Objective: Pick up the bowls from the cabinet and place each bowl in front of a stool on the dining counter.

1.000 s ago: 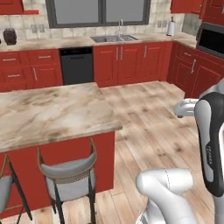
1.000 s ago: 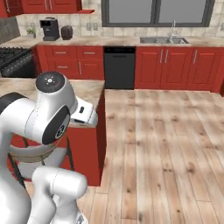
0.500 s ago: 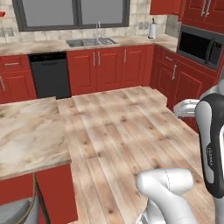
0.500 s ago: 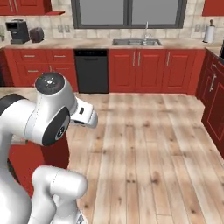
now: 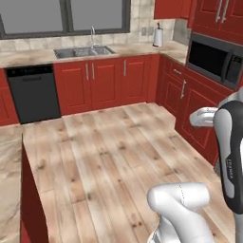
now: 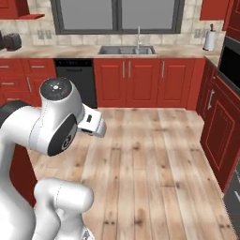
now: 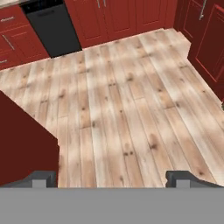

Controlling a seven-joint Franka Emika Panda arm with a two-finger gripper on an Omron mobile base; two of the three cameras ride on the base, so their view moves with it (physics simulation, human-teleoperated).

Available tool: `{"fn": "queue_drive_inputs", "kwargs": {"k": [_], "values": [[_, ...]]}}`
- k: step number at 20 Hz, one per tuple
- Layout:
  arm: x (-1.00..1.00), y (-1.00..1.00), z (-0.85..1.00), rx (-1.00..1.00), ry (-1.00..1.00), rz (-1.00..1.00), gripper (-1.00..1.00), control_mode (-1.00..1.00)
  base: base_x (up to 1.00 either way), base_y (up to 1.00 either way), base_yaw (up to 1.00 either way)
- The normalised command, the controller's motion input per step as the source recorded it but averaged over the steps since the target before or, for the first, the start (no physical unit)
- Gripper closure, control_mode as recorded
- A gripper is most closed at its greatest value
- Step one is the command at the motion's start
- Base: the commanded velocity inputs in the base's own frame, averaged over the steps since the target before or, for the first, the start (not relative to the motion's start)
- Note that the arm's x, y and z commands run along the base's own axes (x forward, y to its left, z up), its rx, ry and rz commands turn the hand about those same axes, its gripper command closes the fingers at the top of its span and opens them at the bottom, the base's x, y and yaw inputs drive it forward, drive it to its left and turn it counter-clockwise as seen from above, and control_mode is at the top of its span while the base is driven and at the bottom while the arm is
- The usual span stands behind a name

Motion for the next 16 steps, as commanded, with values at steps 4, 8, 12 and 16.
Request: {"fn": "queue_drive_inputs", "kwargs": {"k": [4,8,12,16], "values": [[0.0,0.0,0.0,0.0,0.0,0.0,-1.0,1.0,1.0,-0.13,-0.08],[0.0,0.0,0.0,0.0,0.0,0.0,-1.0,1.0,1.0,-0.03,-0.17],[0.0,0.0,0.0,0.0,0.0,0.0,-1.0,1.0,1.0,-0.11,-0.36],[0.0,0.0,0.0,0.0,0.0,0.0,-1.0,1.0,1.0,-0.06,-0.4]]}}
